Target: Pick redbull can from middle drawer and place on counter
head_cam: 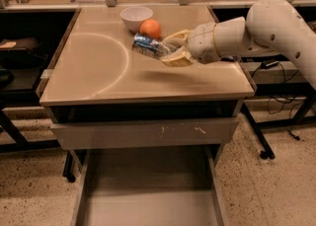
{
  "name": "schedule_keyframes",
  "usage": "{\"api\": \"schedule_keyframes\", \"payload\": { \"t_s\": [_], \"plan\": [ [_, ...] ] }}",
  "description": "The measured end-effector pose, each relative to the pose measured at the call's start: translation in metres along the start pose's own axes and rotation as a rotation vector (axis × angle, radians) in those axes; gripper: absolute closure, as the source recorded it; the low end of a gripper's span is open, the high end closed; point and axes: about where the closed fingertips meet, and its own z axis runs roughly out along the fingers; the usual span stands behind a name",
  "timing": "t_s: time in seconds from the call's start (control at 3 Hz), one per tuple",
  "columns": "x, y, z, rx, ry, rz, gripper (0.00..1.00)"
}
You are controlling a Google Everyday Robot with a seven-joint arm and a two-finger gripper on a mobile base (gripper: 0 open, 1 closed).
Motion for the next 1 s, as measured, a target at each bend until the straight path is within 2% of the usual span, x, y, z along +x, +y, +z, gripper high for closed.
{"api": "schedule_keyframes", "payload": {
  "t_s": [0.33,1.0],
  "plan": [
    [0.012,-0.008,0.01,0.016,0.063,0.061,1.0],
    [0.043,-0.01,0.029,0.035,0.277,0.07,1.0]
  ]
}}
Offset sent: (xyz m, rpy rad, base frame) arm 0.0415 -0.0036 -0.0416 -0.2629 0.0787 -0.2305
